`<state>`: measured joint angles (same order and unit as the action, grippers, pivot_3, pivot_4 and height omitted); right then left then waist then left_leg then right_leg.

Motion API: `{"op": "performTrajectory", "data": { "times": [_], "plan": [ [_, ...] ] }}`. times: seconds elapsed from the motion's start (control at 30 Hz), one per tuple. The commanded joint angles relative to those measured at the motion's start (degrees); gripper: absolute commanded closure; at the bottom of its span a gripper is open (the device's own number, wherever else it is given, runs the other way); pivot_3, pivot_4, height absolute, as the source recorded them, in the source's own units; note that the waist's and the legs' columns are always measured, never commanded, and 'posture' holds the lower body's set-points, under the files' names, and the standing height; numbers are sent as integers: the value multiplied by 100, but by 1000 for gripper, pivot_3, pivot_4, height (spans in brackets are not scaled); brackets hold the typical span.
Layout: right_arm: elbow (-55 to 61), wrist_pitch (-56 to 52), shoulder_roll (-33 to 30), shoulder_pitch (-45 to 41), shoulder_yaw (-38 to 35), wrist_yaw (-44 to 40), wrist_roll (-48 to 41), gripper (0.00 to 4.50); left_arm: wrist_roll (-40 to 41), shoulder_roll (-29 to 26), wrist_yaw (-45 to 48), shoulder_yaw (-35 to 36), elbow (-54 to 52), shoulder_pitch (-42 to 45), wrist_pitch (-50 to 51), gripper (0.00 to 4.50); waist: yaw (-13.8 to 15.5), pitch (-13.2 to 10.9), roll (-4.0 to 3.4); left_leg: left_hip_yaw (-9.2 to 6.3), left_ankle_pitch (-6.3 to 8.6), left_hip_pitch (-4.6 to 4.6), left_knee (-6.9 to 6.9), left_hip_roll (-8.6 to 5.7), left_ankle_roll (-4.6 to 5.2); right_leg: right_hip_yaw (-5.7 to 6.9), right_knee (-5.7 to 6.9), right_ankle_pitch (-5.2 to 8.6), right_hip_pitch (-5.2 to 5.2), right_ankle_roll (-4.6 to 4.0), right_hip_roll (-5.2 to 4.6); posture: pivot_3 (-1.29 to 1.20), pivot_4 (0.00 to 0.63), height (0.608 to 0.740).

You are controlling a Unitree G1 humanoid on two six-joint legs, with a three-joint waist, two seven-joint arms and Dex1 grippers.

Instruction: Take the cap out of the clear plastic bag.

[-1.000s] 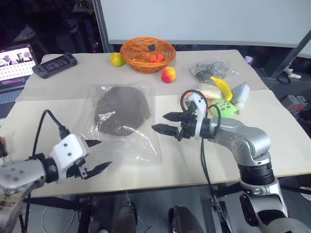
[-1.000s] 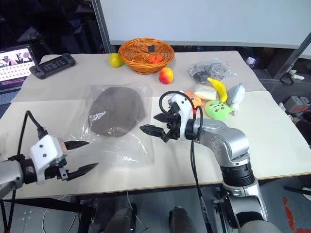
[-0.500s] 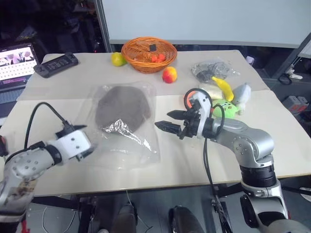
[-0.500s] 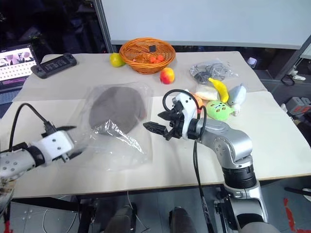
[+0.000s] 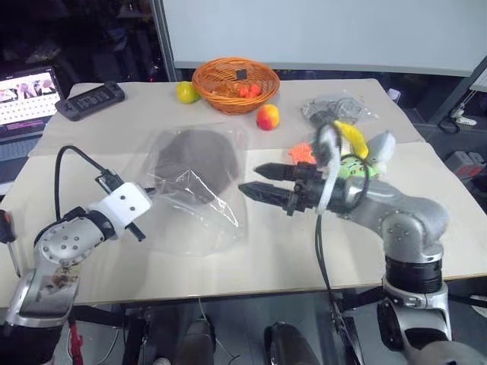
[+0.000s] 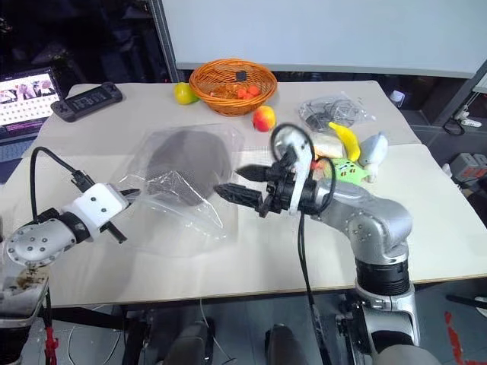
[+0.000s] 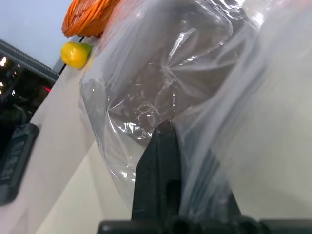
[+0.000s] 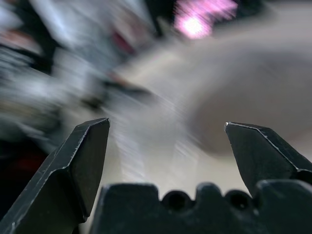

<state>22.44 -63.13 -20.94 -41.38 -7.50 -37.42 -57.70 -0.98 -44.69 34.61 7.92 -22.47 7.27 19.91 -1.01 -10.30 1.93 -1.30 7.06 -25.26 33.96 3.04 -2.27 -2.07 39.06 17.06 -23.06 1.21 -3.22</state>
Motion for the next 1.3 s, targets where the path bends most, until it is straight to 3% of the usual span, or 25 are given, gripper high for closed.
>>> {"op": "performTrajectory", "data": {
  "times": [0.03, 0.23, 0.37, 0.5, 0.9, 1.13, 1.3],
  "plan": [
    [-18, -253, 464, -350, 32, 292, -1078, 0, 184, 252, 46, -324, 96, 731, 460, 4453, 0, 3, 5, -1, 0, 2, 1, 0, 0, 1, 0, 0, 3, 0, 0, 0, 150, 740],
    [-482, 91, 723, -363, 1155, 91, -252, 0, 113, 912, -50, -1048, 598, 1920, 1011, 4453, 24, 6, 13, -10, 0, -2, 35, -5, 2, 8, 5, -5, 14, 9, 2, 0, 150, 740],
    [-1008, 1119, 741, -504, 2262, 293, 1474, 0, -39, 1186, -122, -1402, 776, 2212, 957, 4453, 4, 7, 13, -9, 3, -6, 41, -8, 7, 4, 5, -7, 13, 14, 0, 0, 150, 740],
    [-1562, 2173, 704, -448, 2918, 500, 2905, 0, -69, 1280, -192, -1402, 687, 2253, 1054, 4453, -23, 7, 14, -8, 3, -10, 41, -7, 6, -2, 12, -8, 2, 14, 2, 0, 150, 740],
    [-1686, 3170, -249, 29, 3005, -1050, 3673, 0, -93, 1025, -263, -1047, 457, 2028, 1196, 4453, 8, 6, 14, -9, 3, -19, 49, -7, 6, 1, 10, -8, 2, 15, 1, 0, 150, 740],
    [-3060, 4352, 483, -520, 3025, 398, 5205, 0, -65, 1077, -379, -904, 390, 2148, 1212, 4453, -69, 6, 15, -9, 3, -13, 46, -6, 6, -4, 13, -10, 0, 15, 4, 0, 150, 740],
    [-3689, 5225, 1216, -673, 3191, 1955, 6475, 0, -50, 1140, -439, -911, 390, 2186, 1250, 4453, -66, 6, 15, -8, 3, -20, 44, -8, 5, -4, 12, -10, -5, 16, 0, 0, 150, 740]
  ]
}}
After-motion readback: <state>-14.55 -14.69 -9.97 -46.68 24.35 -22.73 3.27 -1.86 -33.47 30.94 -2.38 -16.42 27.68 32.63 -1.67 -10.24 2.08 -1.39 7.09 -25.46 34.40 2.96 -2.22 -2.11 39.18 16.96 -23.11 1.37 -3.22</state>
